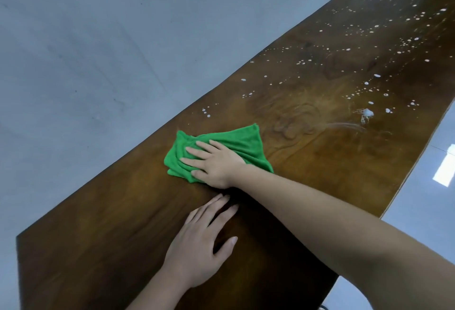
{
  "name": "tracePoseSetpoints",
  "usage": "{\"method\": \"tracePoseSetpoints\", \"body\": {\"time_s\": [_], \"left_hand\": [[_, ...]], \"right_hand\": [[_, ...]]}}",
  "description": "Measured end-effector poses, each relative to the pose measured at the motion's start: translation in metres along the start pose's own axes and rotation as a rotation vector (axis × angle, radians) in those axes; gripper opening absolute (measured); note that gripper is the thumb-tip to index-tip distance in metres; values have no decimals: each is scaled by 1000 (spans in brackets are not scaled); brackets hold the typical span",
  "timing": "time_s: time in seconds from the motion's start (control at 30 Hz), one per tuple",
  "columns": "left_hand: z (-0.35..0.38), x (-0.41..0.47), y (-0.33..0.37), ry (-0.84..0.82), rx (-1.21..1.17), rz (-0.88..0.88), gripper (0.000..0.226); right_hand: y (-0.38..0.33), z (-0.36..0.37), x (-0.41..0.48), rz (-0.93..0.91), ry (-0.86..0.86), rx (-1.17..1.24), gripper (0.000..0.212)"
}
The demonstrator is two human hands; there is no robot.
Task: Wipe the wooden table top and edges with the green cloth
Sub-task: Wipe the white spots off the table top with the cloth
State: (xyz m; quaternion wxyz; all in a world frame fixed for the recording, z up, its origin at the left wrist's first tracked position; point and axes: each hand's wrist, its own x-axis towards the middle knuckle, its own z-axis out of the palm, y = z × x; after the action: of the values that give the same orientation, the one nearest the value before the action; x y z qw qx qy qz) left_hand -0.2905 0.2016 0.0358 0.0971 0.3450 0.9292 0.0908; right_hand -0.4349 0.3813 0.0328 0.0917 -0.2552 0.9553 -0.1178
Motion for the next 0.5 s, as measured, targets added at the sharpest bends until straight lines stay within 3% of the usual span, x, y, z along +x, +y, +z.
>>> {"method": "tracePoseSetpoints", "body": {"time_s": [0.17, 0.5], "left_hand": [[-6, 2, 2, -61, -12, -31, 66], [-6, 4, 2, -56, 18, -41, 70]], "right_hand": [[34, -26, 66, 60, -5, -19, 67], [172, -65, 42, 594, 162, 53, 77]]}}
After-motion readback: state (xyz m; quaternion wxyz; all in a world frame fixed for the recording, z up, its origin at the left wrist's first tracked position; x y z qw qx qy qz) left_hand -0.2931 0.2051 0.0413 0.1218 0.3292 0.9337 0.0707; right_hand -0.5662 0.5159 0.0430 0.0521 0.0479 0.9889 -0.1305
